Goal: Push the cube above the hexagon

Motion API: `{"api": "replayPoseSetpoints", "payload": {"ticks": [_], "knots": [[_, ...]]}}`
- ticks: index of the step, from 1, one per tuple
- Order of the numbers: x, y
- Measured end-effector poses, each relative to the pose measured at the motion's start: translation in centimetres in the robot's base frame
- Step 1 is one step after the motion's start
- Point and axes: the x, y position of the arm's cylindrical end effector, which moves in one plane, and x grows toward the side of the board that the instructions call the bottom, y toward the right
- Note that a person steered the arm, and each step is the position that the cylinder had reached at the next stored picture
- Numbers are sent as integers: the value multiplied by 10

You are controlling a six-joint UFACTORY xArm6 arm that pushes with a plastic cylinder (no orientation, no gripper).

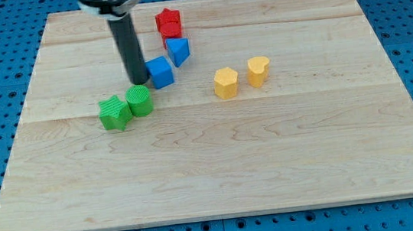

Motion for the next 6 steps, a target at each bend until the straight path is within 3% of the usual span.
{"api": "replayPoseSetpoints", "payload": {"ticks": [1, 3, 4, 5, 6], "knots": [[-1, 40], [-24, 54], [-35, 23], [-24, 29], [9, -10]]}}
